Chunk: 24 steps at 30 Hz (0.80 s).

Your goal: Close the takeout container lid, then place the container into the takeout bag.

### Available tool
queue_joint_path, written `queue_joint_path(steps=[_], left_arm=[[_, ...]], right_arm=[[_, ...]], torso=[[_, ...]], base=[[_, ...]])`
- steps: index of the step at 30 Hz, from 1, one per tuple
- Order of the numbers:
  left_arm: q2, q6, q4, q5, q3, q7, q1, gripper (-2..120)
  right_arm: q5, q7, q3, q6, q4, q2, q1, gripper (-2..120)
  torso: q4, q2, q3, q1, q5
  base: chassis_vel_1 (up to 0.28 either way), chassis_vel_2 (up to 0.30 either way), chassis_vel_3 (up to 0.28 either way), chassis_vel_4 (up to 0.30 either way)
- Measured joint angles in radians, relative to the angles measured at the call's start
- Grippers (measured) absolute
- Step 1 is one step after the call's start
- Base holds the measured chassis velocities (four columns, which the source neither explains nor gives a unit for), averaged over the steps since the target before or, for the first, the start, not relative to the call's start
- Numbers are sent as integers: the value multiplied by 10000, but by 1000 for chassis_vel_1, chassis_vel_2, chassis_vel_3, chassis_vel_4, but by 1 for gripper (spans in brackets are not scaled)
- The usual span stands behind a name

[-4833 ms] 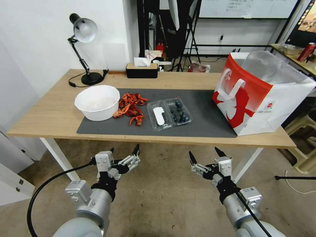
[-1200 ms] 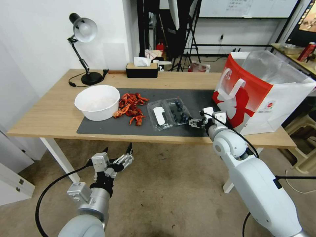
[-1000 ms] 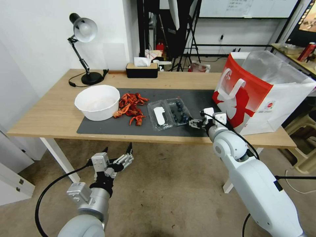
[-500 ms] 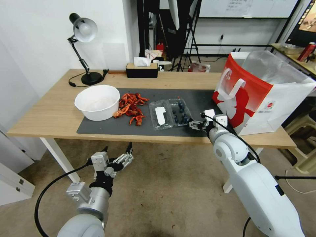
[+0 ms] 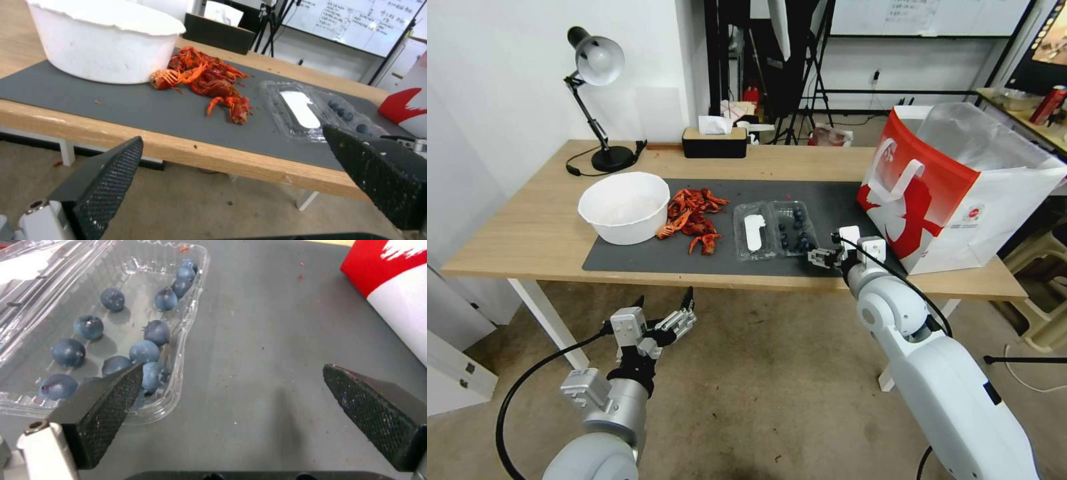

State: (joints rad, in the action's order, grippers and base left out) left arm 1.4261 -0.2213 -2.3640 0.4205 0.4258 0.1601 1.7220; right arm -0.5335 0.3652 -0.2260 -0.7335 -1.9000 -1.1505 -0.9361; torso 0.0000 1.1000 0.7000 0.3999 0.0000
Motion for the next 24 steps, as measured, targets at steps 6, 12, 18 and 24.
queue_joint_path(steps=[6, 12, 18, 24], left_arm=[[-5, 3, -8, 0, -1, 2, -4, 100], [-14, 21, -8, 0, -2, 2, 0, 100], [-61, 34, -9, 51, 22, 2, -8, 100], [-127, 92, 18, 155, 24, 0, -93, 100]], right_arm=[[-15, 76, 1, -1, -31, -53, -16, 100], [-147, 173, 0, -1, -165, -120, -64, 100], [-220, 176, -209, 3, -344, -208, -104, 100], [-267, -1091, -1140, 1591, -1004, -100, -614, 100]], torso=[[0, 0, 0, 0, 0], [0, 0, 0, 0, 0], [0, 0, 0, 0, 0], [2, 0, 0, 0, 0]], base=[[0, 0, 0, 0], [0, 0, 0, 0], [0, 0, 0, 0], [0, 0, 0, 0]])
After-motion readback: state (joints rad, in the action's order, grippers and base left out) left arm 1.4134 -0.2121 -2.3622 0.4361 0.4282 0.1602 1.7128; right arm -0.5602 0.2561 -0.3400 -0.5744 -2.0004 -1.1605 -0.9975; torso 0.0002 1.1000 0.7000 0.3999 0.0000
